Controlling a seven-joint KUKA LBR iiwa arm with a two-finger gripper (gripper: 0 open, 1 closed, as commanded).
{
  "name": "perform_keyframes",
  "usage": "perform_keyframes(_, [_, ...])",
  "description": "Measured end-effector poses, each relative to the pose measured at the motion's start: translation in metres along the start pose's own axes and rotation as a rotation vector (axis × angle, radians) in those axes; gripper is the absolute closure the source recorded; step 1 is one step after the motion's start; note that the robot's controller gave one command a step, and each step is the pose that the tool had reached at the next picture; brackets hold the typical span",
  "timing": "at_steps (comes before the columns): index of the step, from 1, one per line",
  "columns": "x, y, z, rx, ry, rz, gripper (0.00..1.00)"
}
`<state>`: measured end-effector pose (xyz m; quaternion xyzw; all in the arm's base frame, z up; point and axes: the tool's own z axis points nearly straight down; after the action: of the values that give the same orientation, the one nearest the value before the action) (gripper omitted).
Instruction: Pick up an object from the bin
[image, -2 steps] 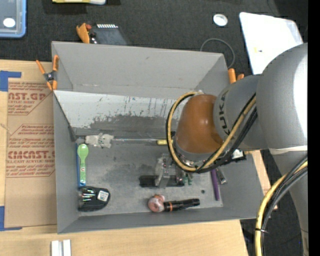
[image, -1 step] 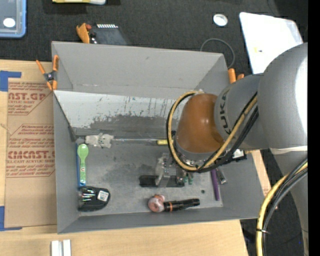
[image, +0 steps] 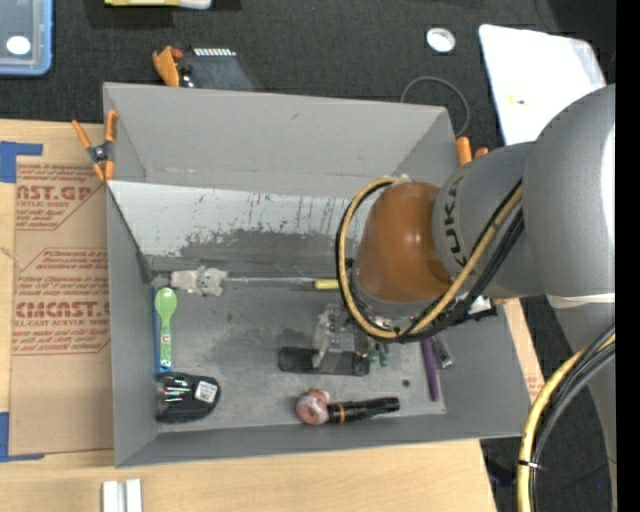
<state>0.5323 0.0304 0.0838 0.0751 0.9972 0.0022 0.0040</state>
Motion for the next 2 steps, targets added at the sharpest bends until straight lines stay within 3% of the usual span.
perform_keyframes(2, [0.0, 0.0, -0.03, 0.0, 0.002, 0.0, 1.0])
